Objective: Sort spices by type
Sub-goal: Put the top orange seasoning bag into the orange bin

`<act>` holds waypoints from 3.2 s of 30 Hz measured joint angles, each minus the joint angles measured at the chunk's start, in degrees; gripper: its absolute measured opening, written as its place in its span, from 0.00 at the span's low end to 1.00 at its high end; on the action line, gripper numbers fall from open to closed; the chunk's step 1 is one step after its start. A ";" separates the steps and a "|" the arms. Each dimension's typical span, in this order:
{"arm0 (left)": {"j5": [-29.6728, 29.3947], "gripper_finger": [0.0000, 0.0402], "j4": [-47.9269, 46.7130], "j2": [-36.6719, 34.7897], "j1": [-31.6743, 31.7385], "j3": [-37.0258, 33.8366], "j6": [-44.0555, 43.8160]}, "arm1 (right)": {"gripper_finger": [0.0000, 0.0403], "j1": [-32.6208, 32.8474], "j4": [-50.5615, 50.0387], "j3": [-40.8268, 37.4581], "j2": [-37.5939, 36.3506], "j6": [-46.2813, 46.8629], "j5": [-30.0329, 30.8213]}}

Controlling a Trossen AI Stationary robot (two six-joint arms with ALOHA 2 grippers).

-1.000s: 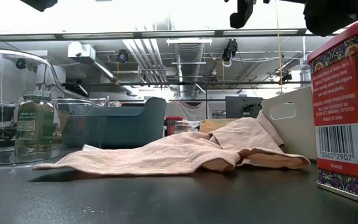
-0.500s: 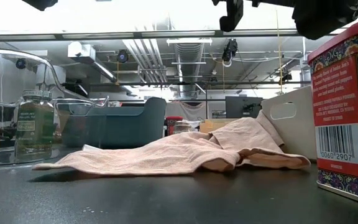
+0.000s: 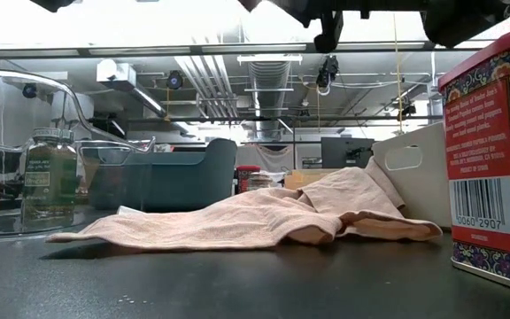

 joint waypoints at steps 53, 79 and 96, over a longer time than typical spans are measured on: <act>20.92 0.01 -46.84 -7.44 -2.24 0.42 -37.01 | 0.50 3.98 -74.23 27.43 -5.72 -9.17 -14.64; 15.56 0.32 -45.63 -7.44 -2.24 0.59 -38.63 | 0.02 3.23 -78.55 29.38 -6.03 -8.45 -13.34; -0.35 0.41 -50.92 -7.77 -2.37 0.59 -38.68 | 0.02 2.21 -86.38 28.31 -13.04 -6.45 -0.01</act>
